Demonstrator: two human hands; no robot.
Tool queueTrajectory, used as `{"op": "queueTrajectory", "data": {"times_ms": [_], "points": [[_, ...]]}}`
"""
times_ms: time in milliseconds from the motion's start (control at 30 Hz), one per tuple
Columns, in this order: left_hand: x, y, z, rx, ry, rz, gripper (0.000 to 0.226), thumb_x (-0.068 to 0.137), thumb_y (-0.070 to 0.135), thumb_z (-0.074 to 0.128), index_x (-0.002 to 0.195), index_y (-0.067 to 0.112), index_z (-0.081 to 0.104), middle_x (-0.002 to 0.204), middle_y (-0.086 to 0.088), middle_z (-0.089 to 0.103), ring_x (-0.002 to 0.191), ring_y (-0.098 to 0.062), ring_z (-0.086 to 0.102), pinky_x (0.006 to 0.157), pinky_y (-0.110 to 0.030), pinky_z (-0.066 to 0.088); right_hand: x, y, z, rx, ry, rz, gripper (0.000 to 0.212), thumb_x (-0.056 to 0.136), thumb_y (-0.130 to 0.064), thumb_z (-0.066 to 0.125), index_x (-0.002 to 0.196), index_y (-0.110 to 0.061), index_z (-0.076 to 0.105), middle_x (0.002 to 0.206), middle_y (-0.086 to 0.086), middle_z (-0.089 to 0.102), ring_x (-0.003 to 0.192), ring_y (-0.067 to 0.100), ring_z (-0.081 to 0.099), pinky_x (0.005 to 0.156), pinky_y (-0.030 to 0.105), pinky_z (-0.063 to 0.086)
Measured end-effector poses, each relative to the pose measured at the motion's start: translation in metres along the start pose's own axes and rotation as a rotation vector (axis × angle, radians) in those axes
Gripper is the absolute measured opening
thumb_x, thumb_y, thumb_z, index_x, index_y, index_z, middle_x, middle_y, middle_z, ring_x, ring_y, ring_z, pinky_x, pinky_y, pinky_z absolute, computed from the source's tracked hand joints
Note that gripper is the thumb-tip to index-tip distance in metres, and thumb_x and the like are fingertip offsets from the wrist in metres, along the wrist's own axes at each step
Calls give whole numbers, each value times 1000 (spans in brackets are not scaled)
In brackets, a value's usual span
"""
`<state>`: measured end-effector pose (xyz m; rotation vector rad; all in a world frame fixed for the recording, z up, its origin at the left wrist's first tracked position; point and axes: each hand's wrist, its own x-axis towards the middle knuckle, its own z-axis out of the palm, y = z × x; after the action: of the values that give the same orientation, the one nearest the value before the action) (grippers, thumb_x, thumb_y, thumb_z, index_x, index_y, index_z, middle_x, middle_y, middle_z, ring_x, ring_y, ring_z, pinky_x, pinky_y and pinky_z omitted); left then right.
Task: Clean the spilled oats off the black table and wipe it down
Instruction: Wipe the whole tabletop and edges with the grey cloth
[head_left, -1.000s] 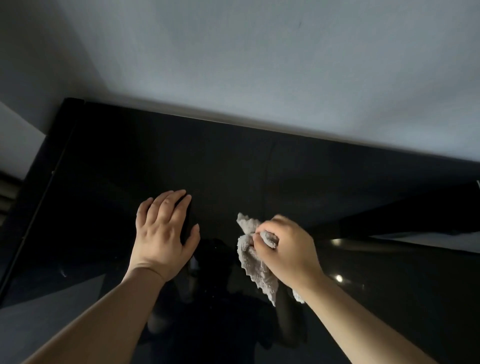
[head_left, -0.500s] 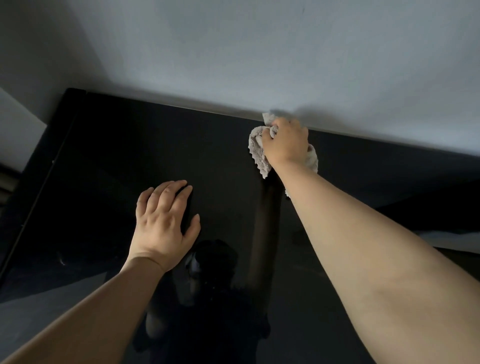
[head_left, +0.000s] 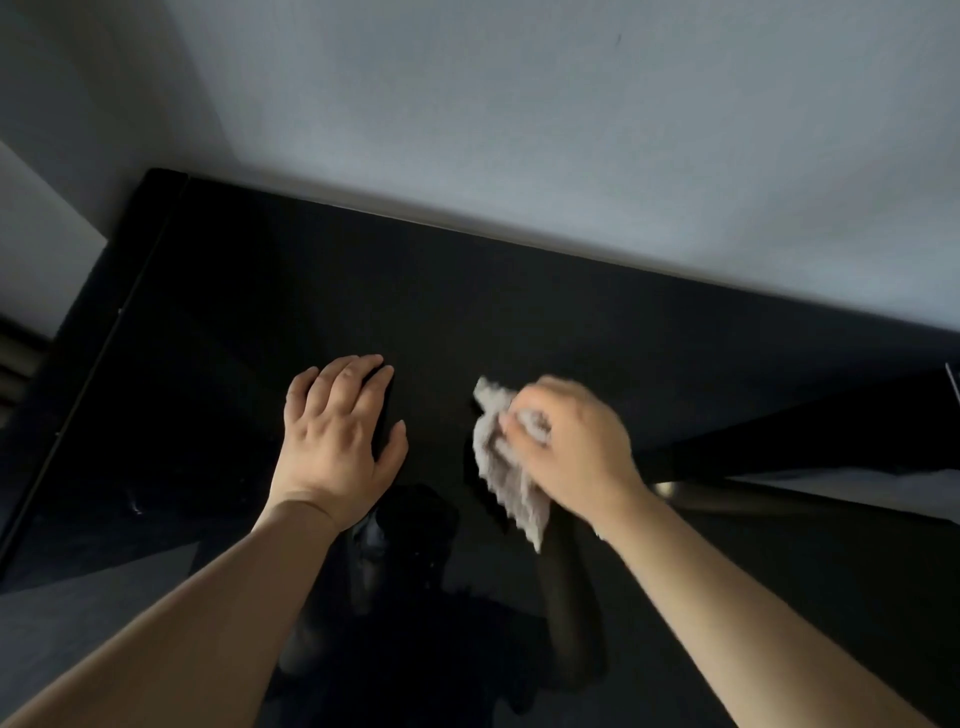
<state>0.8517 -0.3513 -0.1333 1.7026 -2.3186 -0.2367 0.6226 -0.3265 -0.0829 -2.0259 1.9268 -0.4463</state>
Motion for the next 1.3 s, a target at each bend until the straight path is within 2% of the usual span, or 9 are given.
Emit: {"op": "queueTrajectory", "data": {"times_ms": [100,233,400,567,733,867,967,1067,1300], "points": [[0,-1,0,-4,1,1,54,87,42,42,128,9,55,136,-5,49,129,-24,42,113,-47,22,58,20,-8,-56,237,99,20,89,-41,52,85,-23,60,88,-6,55,86,18,53,66,34,46],[0,-1,0,3,-2,2,54,87,41,41,129,8,54,135,-5,49,129,-25,42,113,-48,23,91,37,12,-144,205,322,23,93,-38,52,99,-19,62,104,1,58,99,24,51,73,33,41],[0,-1,-1,-1,-6,0,55,87,41,40,129,8,54,136,-6,49,130,-25,41,113,-48,22,-8,6,37,-100,252,196,18,91,-34,55,83,-18,59,94,-1,60,87,19,53,73,28,39],[0,1,-3,-3,-3,1,55,88,40,40,129,8,54,135,-7,49,129,-25,41,112,-49,24,-86,-27,32,66,55,133,19,86,-40,52,73,-25,54,81,-14,54,80,10,52,70,32,48],[0,2,2,9,12,9,55,87,41,40,129,9,54,135,-5,49,129,-24,39,113,-47,23,-29,23,-11,34,396,291,19,89,-40,54,80,-24,59,83,-6,54,82,17,54,65,36,49],[-1,0,5,12,33,22,55,87,41,40,129,9,53,134,-5,49,128,-25,39,113,-45,21,10,50,3,-123,298,473,18,92,-37,55,97,-22,64,98,1,57,95,23,55,70,37,48],[-1,-1,5,12,48,31,54,87,41,40,129,9,52,135,-6,48,129,-25,39,114,-46,20,-15,28,33,-205,340,396,16,90,-34,57,89,-19,63,90,2,59,83,24,55,62,31,36],[-2,0,5,11,47,32,54,88,40,40,130,8,52,135,-6,48,129,-25,38,114,-46,20,-60,4,43,-116,369,301,16,88,-33,57,80,-19,60,83,-3,58,74,18,51,61,27,34],[-23,7,-6,-55,-69,16,49,92,29,50,135,6,48,148,-12,37,140,-31,27,116,-51,15,-143,-35,19,196,138,265,17,86,-42,57,78,-27,62,77,-11,53,72,6,54,61,22,42]]}}
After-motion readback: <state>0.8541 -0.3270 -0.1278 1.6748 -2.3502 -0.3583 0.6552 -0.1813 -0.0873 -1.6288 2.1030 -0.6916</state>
